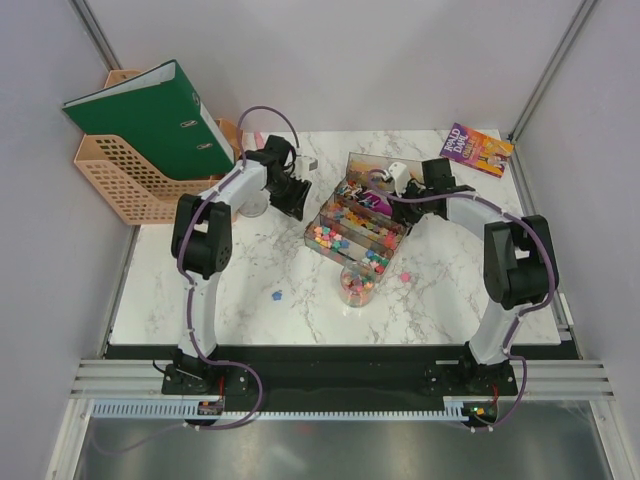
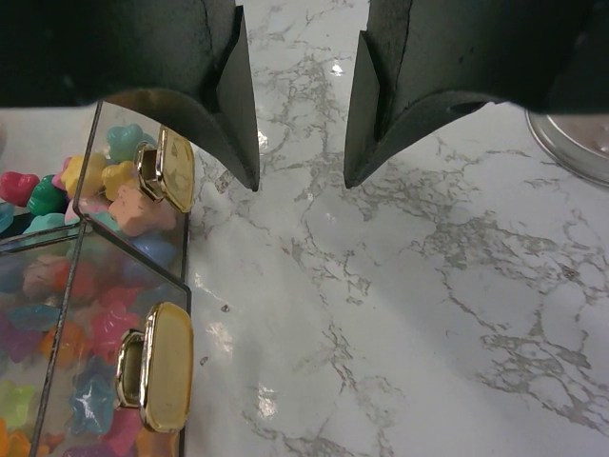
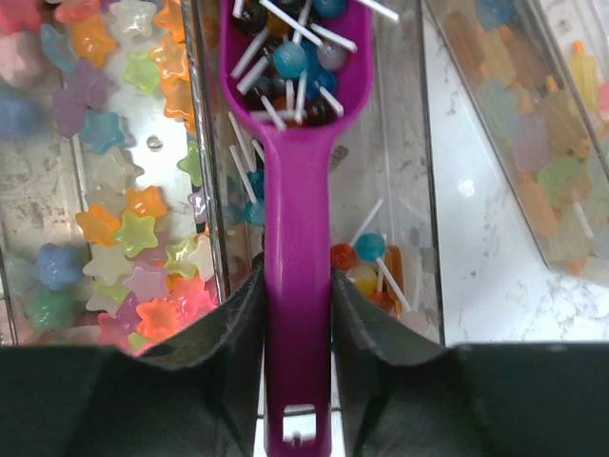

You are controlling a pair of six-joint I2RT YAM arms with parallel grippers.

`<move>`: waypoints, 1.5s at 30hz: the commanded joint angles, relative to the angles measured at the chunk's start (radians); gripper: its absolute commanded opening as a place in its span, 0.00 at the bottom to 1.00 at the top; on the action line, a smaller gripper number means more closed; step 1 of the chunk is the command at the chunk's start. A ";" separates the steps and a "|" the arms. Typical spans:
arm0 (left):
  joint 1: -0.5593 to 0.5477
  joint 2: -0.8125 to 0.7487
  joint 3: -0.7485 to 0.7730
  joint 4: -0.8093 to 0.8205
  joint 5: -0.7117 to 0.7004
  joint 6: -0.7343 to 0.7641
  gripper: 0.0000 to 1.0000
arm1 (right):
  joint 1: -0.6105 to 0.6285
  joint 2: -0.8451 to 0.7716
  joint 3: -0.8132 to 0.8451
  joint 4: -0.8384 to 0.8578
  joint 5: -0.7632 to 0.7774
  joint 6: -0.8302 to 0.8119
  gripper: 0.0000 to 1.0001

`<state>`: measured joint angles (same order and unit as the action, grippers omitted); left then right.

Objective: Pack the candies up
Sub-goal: Scoop the fake candies from the storage box.

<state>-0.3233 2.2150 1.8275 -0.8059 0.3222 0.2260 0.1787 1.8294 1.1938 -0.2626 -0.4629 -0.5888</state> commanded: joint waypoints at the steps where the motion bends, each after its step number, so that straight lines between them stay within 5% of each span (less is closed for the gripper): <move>1: -0.008 -0.035 -0.001 0.007 -0.014 0.036 0.48 | 0.018 0.045 0.053 -0.026 -0.103 0.011 0.42; 9: -0.017 -0.040 -0.011 0.007 -0.021 0.038 0.48 | 0.021 0.064 0.113 -0.145 -0.174 -0.034 0.49; 12: -0.019 -0.046 -0.023 0.010 -0.020 0.036 0.48 | 0.021 0.071 0.125 -0.156 -0.171 -0.042 0.37; 16: -0.019 -0.046 -0.025 0.013 -0.021 0.038 0.48 | 0.022 0.097 0.159 -0.184 -0.152 -0.039 0.35; 18: -0.019 -0.048 -0.027 0.013 -0.023 0.036 0.48 | 0.022 0.110 0.162 -0.191 -0.145 -0.045 0.21; 24: -0.017 -0.051 -0.030 0.014 -0.031 0.041 0.48 | 0.022 0.050 0.066 -0.080 -0.148 -0.020 0.00; 45: -0.049 -0.021 0.029 0.013 -0.060 0.053 0.48 | 0.013 -0.151 -0.218 0.298 -0.166 0.216 0.00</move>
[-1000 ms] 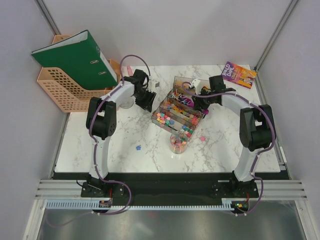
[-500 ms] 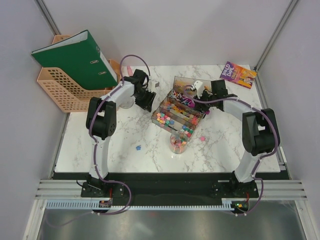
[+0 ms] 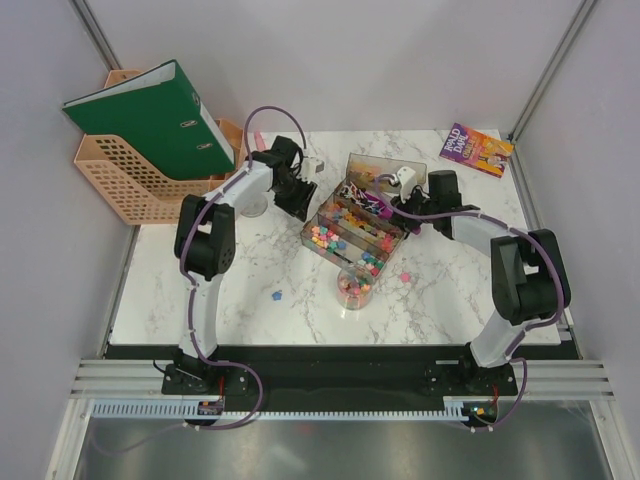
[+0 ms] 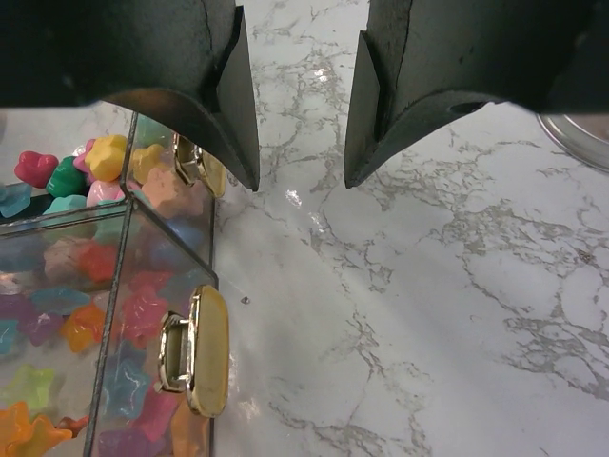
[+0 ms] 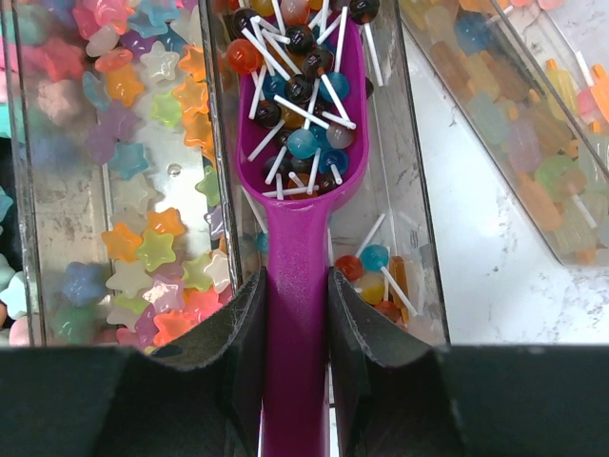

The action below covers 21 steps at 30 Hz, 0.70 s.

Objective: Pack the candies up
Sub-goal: Scoop the fake candies from the storage box.

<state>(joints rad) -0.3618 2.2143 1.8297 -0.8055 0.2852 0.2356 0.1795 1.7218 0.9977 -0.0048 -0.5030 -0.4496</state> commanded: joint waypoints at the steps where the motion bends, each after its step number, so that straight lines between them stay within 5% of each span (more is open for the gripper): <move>1: -0.014 -0.025 0.026 0.011 -0.023 0.047 0.48 | 0.011 -0.048 -0.025 0.063 -0.131 0.094 0.00; 21: -0.019 -0.057 0.042 0.009 -0.130 0.136 0.48 | 0.011 -0.154 -0.037 0.034 -0.151 0.103 0.00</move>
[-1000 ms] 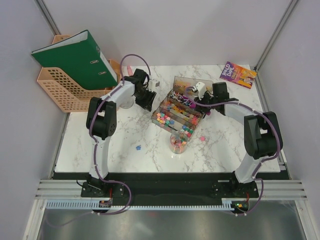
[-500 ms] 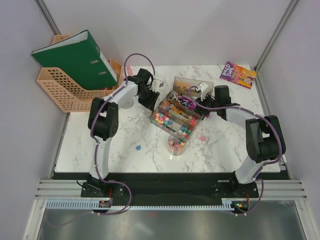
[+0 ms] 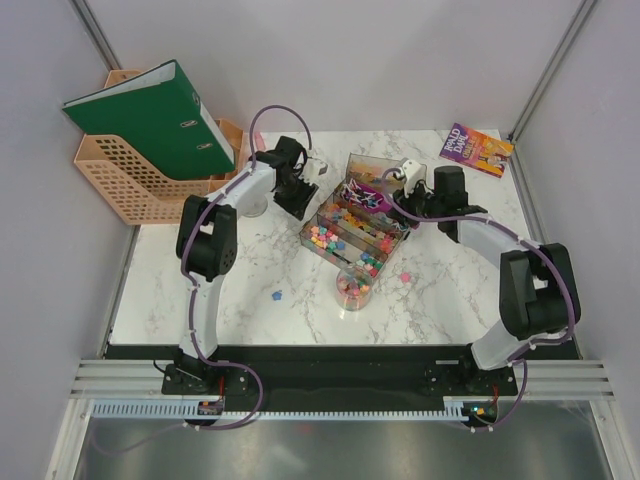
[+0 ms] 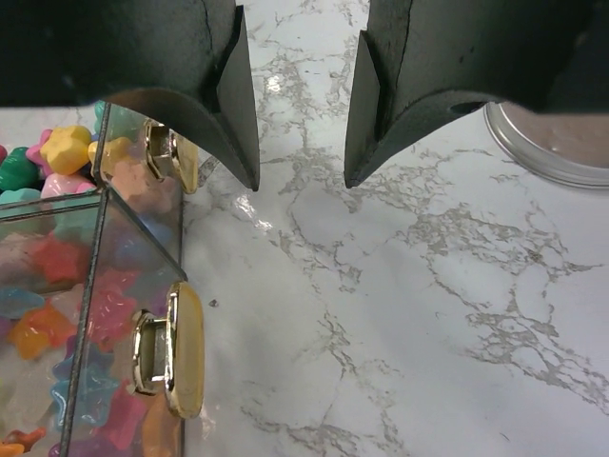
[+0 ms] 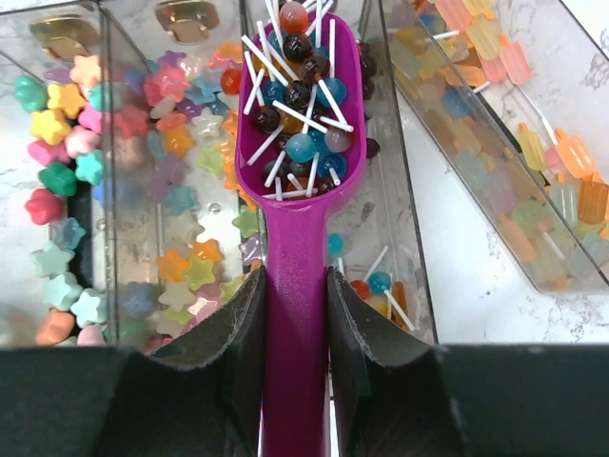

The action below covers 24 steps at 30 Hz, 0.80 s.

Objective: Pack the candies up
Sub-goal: Scoop the fake candies from the storage box, then place the fake candies in the packing bottle.

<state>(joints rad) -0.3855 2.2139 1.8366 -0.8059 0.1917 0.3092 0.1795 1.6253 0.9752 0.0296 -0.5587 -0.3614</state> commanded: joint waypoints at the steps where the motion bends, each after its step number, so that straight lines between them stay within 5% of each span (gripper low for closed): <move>1: 0.007 -0.060 0.035 0.010 -0.043 0.071 0.48 | 0.011 -0.065 -0.027 -0.002 -0.095 0.012 0.00; 14: 0.049 -0.137 0.041 -0.019 -0.149 0.137 0.48 | 0.002 -0.177 -0.004 -0.055 -0.185 0.053 0.00; 24: 0.059 -0.250 -0.089 -0.036 -0.182 0.159 0.48 | -0.014 -0.309 0.027 -0.060 -0.297 0.108 0.00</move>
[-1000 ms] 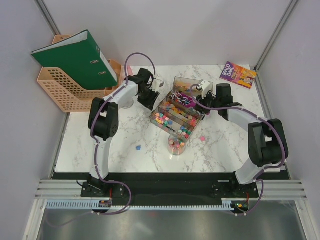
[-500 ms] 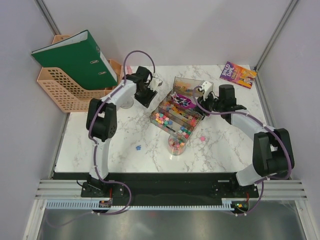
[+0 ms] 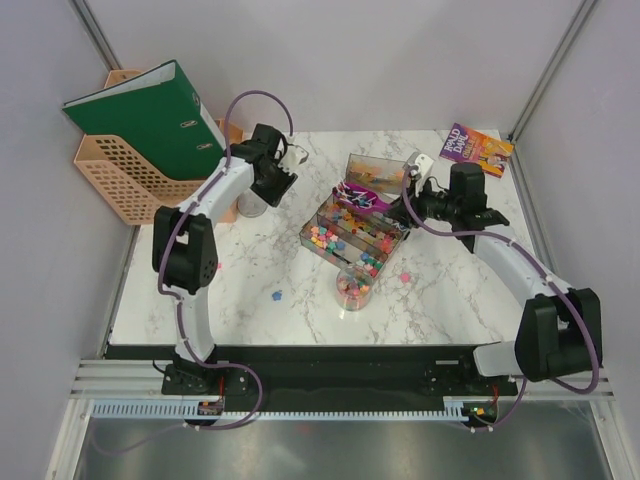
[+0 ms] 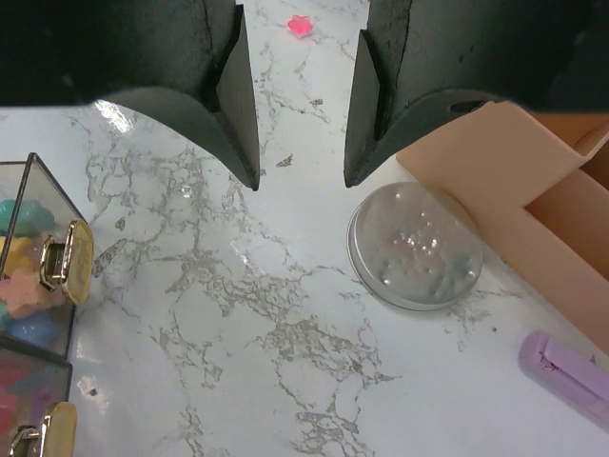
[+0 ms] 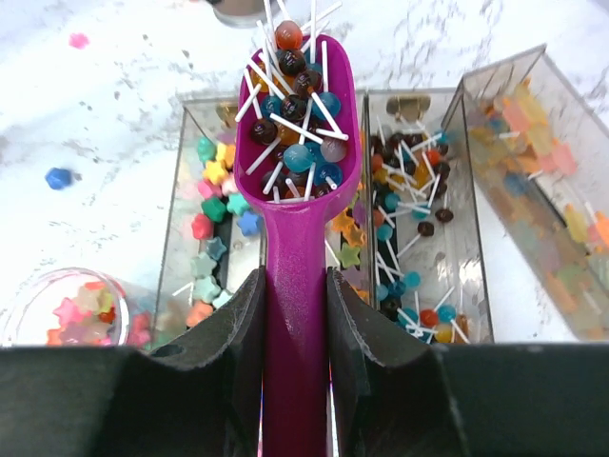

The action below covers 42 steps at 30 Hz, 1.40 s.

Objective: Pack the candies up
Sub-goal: Place the fake candies in the packing bottle.

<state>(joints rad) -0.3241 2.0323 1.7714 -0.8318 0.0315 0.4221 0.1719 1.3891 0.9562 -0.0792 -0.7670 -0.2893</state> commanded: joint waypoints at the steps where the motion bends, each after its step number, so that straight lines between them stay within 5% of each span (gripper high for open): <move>1: -0.001 -0.075 -0.029 -0.012 -0.022 0.046 0.48 | -0.008 -0.082 0.038 0.058 -0.103 0.047 0.00; 9: 0.019 -0.107 -0.053 -0.010 -0.027 0.037 0.47 | -0.032 -0.232 -0.008 0.088 -0.166 0.098 0.00; 15: 0.049 -0.116 -0.055 0.002 -0.067 0.037 0.47 | -0.084 -0.334 0.003 -0.082 -0.264 0.009 0.00; 28: 0.066 -0.135 -0.056 0.011 -0.076 0.037 0.47 | -0.167 -0.429 0.085 -0.816 -0.370 -0.510 0.00; 42: 0.066 -0.127 -0.053 0.026 -0.065 0.020 0.47 | -0.167 -0.400 0.093 -1.137 -0.285 -0.815 0.00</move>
<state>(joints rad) -0.2573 1.9594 1.7134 -0.8337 -0.0280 0.4297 0.0044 0.9749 1.0023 -1.1397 -1.0229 -0.9867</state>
